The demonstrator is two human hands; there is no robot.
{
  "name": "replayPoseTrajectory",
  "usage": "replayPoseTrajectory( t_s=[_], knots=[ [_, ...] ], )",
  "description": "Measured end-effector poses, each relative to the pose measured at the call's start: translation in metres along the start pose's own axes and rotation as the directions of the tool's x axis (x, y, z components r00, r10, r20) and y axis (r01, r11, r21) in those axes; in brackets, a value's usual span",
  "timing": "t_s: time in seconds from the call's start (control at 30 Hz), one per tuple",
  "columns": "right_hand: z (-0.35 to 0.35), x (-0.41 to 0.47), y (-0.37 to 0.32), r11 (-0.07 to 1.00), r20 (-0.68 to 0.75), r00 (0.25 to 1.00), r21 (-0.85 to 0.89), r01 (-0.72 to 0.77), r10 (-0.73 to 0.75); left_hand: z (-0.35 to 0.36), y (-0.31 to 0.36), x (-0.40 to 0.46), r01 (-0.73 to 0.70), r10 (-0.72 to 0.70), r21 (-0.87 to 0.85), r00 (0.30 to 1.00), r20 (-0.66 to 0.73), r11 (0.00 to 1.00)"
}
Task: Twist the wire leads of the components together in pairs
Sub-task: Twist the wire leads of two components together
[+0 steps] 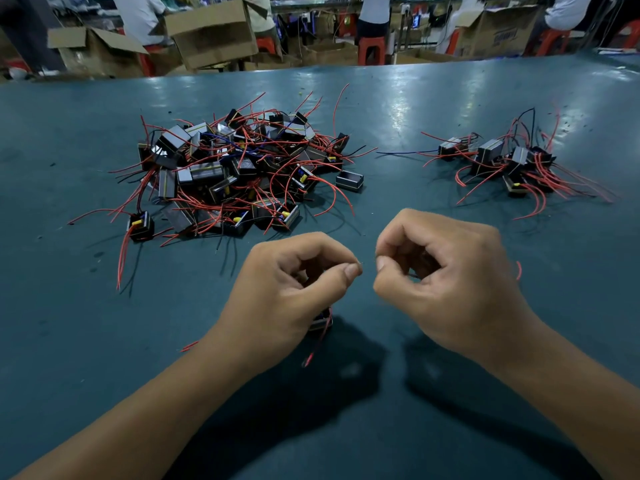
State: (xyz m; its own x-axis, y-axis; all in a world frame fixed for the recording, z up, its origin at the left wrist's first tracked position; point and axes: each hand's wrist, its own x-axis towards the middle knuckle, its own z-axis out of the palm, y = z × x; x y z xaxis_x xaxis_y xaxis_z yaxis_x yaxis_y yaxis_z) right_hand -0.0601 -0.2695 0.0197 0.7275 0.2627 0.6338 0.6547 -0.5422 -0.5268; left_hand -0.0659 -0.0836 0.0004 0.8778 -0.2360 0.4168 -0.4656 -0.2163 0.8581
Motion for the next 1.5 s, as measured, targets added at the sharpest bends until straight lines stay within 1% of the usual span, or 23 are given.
replayPoseTrajectory(
  t_s=[0.07, 0.1, 0.23, 0.33, 0.43, 0.57, 0.63, 0.8, 0.9, 0.97, 1.03, 1.13, 1.2, 1.33, 1.5],
  knots=[
    [-0.007, 0.004, 0.005, 0.999, -0.024, 0.999, 0.013, -0.045, 0.045, -0.005, 0.0, 0.001, 0.026, -0.027, -0.038, 0.999, -0.036, 0.999],
    [-0.01, 0.005, 0.007, 0.996, -0.002, 0.997, 0.054, -0.076, 0.076, -0.007, 0.0, 0.002, 0.032, -0.034, -0.053, 0.998, -0.045, 0.998],
    [-0.009, 0.007, 0.007, 0.934, 0.212, 0.965, 0.286, -0.214, 0.155, -0.006, 0.0, 0.001, 0.063, -0.062, -0.077, 0.998, 0.015, 0.995],
    [-0.007, 0.006, 0.004, 0.876, 0.296, 0.941, 0.396, -0.275, 0.162, -0.005, -0.001, 0.0, 0.068, -0.064, -0.055, 0.996, 0.06, 0.996],
    [-0.006, 0.006, 0.004, 0.846, 0.347, 0.922, 0.428, -0.318, 0.172, -0.006, -0.001, 0.0, 0.056, -0.053, -0.043, 0.996, 0.07, 0.997],
    [-0.004, 0.006, 0.007, 0.787, 0.43, 0.87, 0.437, -0.435, 0.242, -0.007, -0.002, 0.001, 0.048, -0.046, -0.023, 0.995, 0.084, 0.999],
    [-0.004, 0.007, 0.007, 0.798, 0.438, 0.868, 0.423, -0.43, 0.236, -0.007, -0.002, 0.001, 0.047, -0.046, -0.016, 0.995, 0.092, 0.999],
    [-0.003, 0.003, 0.004, 0.903, 0.374, 0.908, 0.299, -0.308, 0.186, -0.007, -0.003, 0.0, 0.068, -0.064, -0.034, 0.992, 0.11, 0.997],
    [-0.003, 0.002, 0.004, 0.925, 0.371, 0.917, 0.276, -0.26, 0.146, -0.005, -0.003, 0.0, 0.065, -0.058, -0.052, 0.991, 0.123, 0.997],
    [-0.004, 0.003, 0.005, 0.916, 0.396, 0.909, 0.301, -0.265, 0.133, -0.005, -0.002, 0.0, 0.065, -0.056, -0.066, 0.99, 0.129, 0.996],
    [-0.006, 0.003, 0.006, 0.877, 0.425, 0.896, 0.372, -0.304, 0.13, -0.006, -0.001, 0.001, 0.068, -0.056, -0.086, 0.989, 0.136, 0.994],
    [-0.005, 0.002, 0.007, 0.791, 0.464, 0.878, 0.49, -0.366, 0.118, -0.006, 0.001, 0.001, 0.078, -0.059, -0.12, 0.987, 0.151, 0.99],
    [-0.004, 0.002, 0.007, 0.729, 0.493, 0.86, 0.54, -0.422, 0.132, -0.007, 0.001, 0.001, 0.087, -0.066, -0.134, 0.986, 0.152, 0.987],
    [0.0, 0.0, 0.011, 0.527, 0.579, 0.802, 0.64, -0.559, 0.147, -0.008, 0.003, 0.0, 0.086, -0.058, -0.167, 0.985, 0.165, 0.982],
    [0.003, -0.001, 0.014, 0.349, 0.625, 0.772, 0.702, -0.62, 0.116, -0.008, 0.006, 0.0, 0.092, -0.051, -0.203, 0.979, 0.195, 0.975]
  ],
)
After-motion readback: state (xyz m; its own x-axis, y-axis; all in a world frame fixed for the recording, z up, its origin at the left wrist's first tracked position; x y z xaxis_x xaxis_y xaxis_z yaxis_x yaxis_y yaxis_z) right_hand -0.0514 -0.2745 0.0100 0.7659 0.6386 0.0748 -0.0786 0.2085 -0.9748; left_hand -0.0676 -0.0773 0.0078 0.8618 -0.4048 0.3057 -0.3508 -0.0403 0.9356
